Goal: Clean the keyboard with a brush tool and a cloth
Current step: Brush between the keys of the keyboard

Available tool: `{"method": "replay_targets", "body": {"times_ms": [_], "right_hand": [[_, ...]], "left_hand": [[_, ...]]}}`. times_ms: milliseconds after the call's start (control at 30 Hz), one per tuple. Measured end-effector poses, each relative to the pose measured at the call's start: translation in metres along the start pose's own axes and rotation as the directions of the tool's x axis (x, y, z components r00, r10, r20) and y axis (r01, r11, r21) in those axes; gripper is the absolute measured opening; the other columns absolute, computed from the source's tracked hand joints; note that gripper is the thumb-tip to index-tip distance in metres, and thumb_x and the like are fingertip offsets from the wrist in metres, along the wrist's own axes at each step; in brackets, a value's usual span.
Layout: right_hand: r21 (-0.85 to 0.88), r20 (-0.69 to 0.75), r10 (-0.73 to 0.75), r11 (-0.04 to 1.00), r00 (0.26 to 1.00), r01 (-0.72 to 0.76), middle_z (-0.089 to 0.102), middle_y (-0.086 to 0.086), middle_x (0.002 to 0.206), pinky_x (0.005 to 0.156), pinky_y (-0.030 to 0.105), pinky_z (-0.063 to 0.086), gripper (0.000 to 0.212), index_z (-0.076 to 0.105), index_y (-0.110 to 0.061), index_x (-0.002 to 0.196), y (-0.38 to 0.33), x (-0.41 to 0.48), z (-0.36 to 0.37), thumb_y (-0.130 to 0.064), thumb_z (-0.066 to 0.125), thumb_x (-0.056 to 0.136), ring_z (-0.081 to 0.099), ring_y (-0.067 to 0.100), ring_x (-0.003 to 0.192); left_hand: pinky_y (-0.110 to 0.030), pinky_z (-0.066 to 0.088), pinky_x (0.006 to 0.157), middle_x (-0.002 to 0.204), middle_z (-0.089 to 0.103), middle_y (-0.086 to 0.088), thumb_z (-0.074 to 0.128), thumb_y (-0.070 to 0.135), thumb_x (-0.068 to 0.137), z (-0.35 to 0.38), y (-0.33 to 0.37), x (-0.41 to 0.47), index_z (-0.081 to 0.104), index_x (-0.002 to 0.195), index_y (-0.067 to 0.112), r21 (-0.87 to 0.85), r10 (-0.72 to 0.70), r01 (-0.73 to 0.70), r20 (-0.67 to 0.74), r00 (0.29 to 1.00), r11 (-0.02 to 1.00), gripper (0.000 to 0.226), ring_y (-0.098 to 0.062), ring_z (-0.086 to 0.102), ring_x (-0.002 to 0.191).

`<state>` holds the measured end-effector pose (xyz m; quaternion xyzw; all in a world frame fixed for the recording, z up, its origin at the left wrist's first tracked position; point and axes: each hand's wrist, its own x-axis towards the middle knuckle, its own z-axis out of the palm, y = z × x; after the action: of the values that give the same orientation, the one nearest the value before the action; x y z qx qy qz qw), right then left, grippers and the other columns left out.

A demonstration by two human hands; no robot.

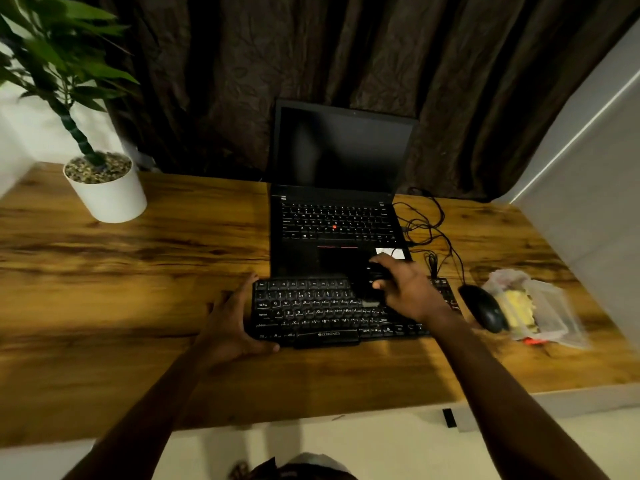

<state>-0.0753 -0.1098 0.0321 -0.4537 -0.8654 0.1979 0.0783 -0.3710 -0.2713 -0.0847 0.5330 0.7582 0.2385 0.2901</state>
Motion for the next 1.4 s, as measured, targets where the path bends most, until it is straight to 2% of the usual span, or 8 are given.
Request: {"method": "replay_targets", "body": {"times_ms": [233,333,567,767,933,1067,1267,1400], "right_hand": [[0.029,-0.003,-0.03,0.999,1.0,0.03,0.062,-0.001,0.102,0.067,0.017,0.048,0.049,0.05,-0.023,0.136,0.001,0.004,-0.006,-0.004,0.064,0.092,0.059,0.012,0.092],[-0.082,0.001,0.009,0.997,1.0,-0.009,0.046,-0.014,0.093,0.074,0.024,0.046,0.053,0.047,-0.023,0.141,-0.002,0.0,-0.011,-0.006,0.062,0.093,0.049,0.011,0.094],[0.11,-0.001,-0.066,0.992,0.998,0.066,0.068,0.005,0.112,0.083,0.037,0.061,0.052,0.051,-0.029,0.13,-0.023,0.013,0.017,-0.004,0.067,0.087,0.066,0.019,0.102],[-0.076,-0.007,-0.045,0.996,0.999,0.044,0.067,0.003,0.107,0.064,0.023,0.052,0.052,0.05,-0.028,0.133,-0.003,0.01,0.003,-0.008,0.067,0.089,0.062,0.012,0.083],[0.026,0.021,-0.077,0.997,0.997,0.076,0.065,0.004,0.113,0.084,0.036,0.058,0.054,0.05,-0.028,0.134,-0.032,0.015,0.021,-0.005,0.066,0.088,0.063,0.018,0.099],[0.092,0.024,-0.087,0.992,0.996,0.084,0.066,0.005,0.111,0.079,0.037,0.061,0.052,0.05,-0.029,0.134,-0.034,0.018,0.022,-0.006,0.065,0.09,0.066,0.018,0.097],[-0.038,0.04,-0.05,0.998,0.998,0.051,0.066,0.003,0.108,0.077,0.036,0.06,0.053,0.05,-0.031,0.132,-0.015,0.015,0.008,-0.008,0.067,0.088,0.064,0.017,0.094],[0.066,0.042,-0.079,0.995,0.996,0.077,0.065,0.004,0.111,0.082,0.04,0.06,0.052,0.05,-0.035,0.131,-0.037,0.021,0.024,-0.011,0.067,0.088,0.064,0.019,0.098]], "left_hand": [[-0.048,0.013,0.114,0.152,0.035,-0.012,0.085,0.072,0.039,-0.005,0.007,-0.003,-0.012,0.15,0.052,0.005,0.001,-0.001,-0.016,1.0,1.0,0.149,-0.029,0.026,0.141],[-0.045,0.014,0.114,0.151,0.033,-0.013,0.089,0.064,0.044,-0.006,0.011,-0.005,-0.007,0.153,0.047,0.004,-0.008,0.008,-0.016,1.0,1.0,0.147,-0.031,0.028,0.14],[-0.048,0.015,0.114,0.153,0.032,-0.011,0.078,0.079,0.035,-0.005,0.007,-0.004,-0.012,0.149,0.054,-0.009,-0.002,0.002,0.002,1.0,1.0,0.147,-0.03,0.027,0.14],[-0.045,0.005,0.114,0.159,0.029,-0.001,0.084,0.072,0.043,-0.005,0.008,-0.005,-0.008,0.153,0.047,-0.02,0.032,-0.032,0.001,0.999,0.999,0.146,-0.026,0.021,0.145],[-0.043,0.01,0.111,0.156,0.029,-0.01,0.082,0.078,0.036,-0.002,0.002,-0.003,-0.013,0.149,0.055,-0.026,-0.012,0.012,-0.007,1.0,1.0,0.149,-0.031,0.024,0.142],[-0.042,0.01,0.113,0.157,0.029,-0.009,0.086,0.071,0.041,-0.005,0.007,-0.005,-0.009,0.152,0.049,-0.032,0.011,-0.011,-0.007,1.0,0.999,0.148,-0.031,0.024,0.142],[-0.046,0.013,0.113,0.155,0.03,-0.009,0.085,0.073,0.038,-0.003,0.004,-0.003,-0.007,0.152,0.051,-0.011,-0.003,0.003,-0.016,1.0,1.0,0.148,-0.028,0.026,0.141],[-0.045,0.015,0.111,0.157,0.031,-0.005,0.079,0.081,0.034,-0.003,0.002,-0.002,-0.01,0.15,0.053,-0.014,0.022,-0.022,-0.011,1.0,1.0,0.149,-0.023,0.025,0.14]]}}
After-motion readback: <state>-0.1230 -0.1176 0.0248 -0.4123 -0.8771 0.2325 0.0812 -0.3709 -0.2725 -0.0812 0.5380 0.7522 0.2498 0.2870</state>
